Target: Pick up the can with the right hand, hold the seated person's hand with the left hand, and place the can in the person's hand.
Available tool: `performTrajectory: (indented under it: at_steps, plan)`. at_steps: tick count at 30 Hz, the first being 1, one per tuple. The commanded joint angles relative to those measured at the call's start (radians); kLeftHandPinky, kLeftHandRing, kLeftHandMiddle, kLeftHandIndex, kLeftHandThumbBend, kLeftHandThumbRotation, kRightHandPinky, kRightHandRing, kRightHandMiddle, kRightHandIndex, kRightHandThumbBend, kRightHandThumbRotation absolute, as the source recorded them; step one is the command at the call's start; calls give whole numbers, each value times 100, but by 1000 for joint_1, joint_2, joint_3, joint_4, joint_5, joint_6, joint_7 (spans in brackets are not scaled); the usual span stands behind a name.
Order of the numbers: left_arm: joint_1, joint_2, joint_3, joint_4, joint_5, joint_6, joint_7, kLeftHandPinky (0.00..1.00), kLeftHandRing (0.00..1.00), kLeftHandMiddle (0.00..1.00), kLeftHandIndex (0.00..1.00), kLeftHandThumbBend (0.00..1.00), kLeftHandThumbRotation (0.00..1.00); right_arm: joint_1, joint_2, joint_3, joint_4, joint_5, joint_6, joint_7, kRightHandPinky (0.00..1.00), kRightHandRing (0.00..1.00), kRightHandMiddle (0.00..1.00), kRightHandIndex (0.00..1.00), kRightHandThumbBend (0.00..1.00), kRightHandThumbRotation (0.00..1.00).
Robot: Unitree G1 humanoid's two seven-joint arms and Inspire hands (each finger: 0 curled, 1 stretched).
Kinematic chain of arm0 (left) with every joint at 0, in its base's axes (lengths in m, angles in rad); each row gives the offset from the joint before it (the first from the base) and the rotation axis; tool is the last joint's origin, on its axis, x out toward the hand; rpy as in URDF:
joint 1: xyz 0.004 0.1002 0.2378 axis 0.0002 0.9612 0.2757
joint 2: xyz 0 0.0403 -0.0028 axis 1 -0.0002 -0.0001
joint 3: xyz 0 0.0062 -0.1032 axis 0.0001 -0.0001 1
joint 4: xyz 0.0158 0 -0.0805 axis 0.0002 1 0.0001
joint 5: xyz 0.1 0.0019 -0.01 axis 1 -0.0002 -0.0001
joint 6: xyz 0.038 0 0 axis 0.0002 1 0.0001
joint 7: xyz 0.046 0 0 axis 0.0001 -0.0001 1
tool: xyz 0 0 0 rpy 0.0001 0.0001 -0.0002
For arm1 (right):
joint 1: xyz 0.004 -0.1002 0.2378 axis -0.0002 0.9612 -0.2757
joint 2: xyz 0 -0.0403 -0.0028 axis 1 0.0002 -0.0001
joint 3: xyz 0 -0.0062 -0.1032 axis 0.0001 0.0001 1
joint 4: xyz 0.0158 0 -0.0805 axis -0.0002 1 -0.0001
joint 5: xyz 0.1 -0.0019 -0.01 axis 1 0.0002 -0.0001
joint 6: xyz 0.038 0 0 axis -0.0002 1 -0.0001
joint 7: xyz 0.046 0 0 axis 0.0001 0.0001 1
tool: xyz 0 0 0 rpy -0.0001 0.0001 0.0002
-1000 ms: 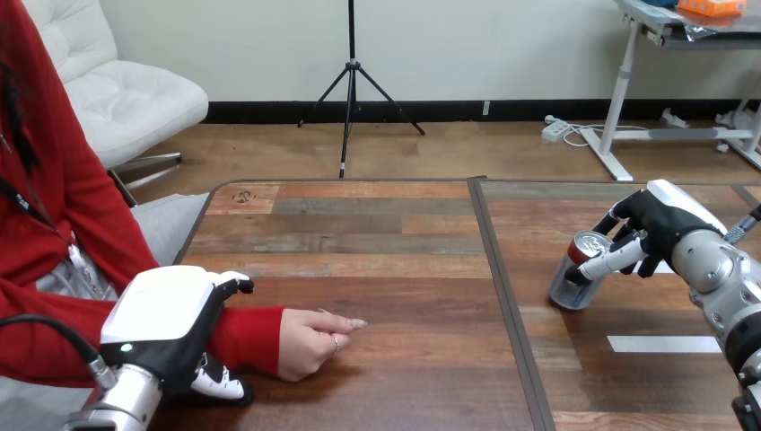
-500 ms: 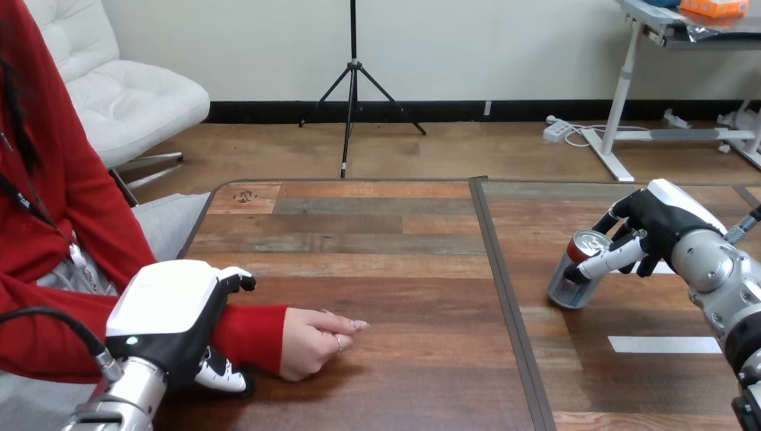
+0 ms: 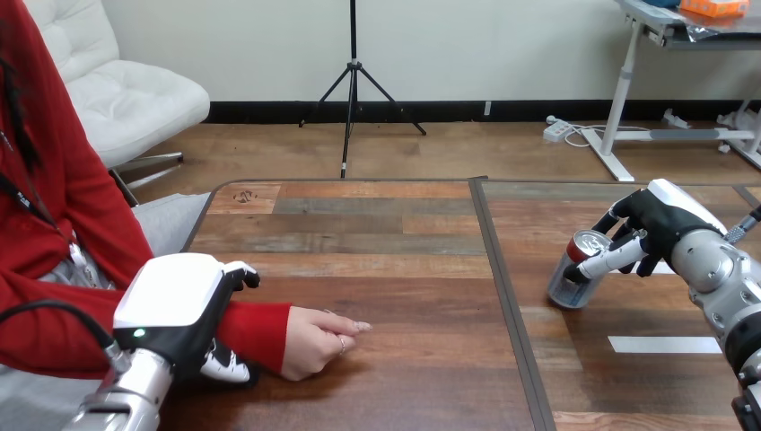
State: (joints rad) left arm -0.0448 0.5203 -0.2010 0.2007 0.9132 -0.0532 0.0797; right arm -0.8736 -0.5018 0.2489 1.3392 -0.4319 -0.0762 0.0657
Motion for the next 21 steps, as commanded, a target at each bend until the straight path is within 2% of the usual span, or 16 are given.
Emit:
performTrajectory:
  at_steps: [1,21]
  plan:
    - [-68,-4,-38,61,9,-1,24,67,72,73,71,100,0,-67,-10,-16,-36,11,-21,-10,38,40,46,50,76,0]
    - [-145,-34,-104,177,4,8,59,58,61,63,60,94,0,-66,-9,-20,-38,16,-28,-10,37,40,46,50,76,0]
